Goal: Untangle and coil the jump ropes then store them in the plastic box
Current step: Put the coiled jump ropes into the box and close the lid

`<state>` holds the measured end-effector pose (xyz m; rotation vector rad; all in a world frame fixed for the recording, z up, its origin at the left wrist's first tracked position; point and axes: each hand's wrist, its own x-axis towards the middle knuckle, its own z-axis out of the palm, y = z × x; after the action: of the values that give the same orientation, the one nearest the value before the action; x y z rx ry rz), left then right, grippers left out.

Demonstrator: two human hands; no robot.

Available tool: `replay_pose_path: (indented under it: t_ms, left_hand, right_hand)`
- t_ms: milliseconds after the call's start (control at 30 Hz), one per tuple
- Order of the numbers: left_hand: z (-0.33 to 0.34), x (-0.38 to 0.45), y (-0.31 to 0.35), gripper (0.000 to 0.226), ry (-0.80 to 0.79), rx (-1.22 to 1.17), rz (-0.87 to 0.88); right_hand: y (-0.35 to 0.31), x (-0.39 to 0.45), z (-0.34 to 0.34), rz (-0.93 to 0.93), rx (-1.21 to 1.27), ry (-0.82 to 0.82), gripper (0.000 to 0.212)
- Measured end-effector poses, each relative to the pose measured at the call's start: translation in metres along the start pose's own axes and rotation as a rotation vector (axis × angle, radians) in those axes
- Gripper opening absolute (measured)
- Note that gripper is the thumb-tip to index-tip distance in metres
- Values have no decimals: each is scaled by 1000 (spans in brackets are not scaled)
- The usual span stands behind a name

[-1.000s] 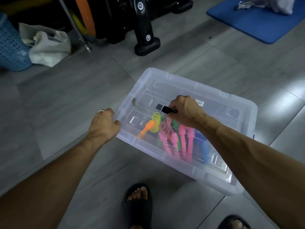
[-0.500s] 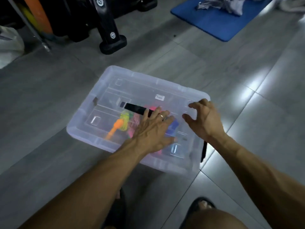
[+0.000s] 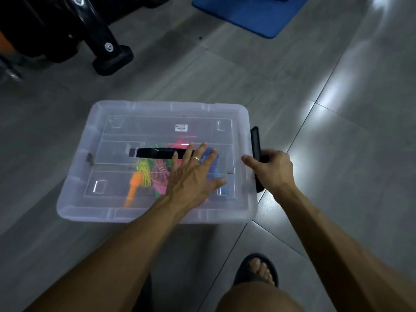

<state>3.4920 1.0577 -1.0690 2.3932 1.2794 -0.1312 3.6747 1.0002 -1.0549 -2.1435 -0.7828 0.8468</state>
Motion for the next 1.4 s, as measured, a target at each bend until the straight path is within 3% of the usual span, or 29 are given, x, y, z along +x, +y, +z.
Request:
replay_pose_path:
  t_ms: [100, 467, 600, 733, 833, 933, 1033, 1100, 1200, 1267, 1400]
  left_hand:
    - [0, 3, 3, 77, 20, 9, -11]
    - [-2, 2, 1, 76, 22, 48, 18]
    - [-12, -16, -22, 64, 134, 24, 81]
    - [-22, -49, -84, 55, 317, 9, -44]
    - [-34, -72, -139, 60, 371, -7, -253]
    - [-46, -85, -184, 67, 436, -57, -448]
    - [-57, -85, -206, 101, 389, -338, -646]
    - [-60, -81, -214, 99, 260, -625, -743]
    - [-56, -77, -223, 70, 242, -739, -713]
    - [-55, -78, -224, 71, 354, -633, -667]
    - [-55, -80, -213, 52, 551, -414, -559]
  right_hand:
    - [-6, 4, 4, -92, -170, 101, 31]
    - [-13, 7, 8, -192, -446, 196, 23]
    - [-26, -2, 25, -428, -622, 198, 44]
    - [-65, -11, 79, -709, -609, -28, 56]
    - [-91, -17, 127, -808, -667, -228, 67]
    - [-103, -24, 164, -794, -799, -386, 90]
    - [-102, -26, 179, -730, -836, -421, 100]
    - [-100, -26, 180, -723, -823, -421, 100]
    - [-100, -26, 181, -720, -831, -417, 99]
    - [-99, -26, 182, -725, -816, -405, 101]
    - [-99, -27, 183, -728, -811, -391, 106]
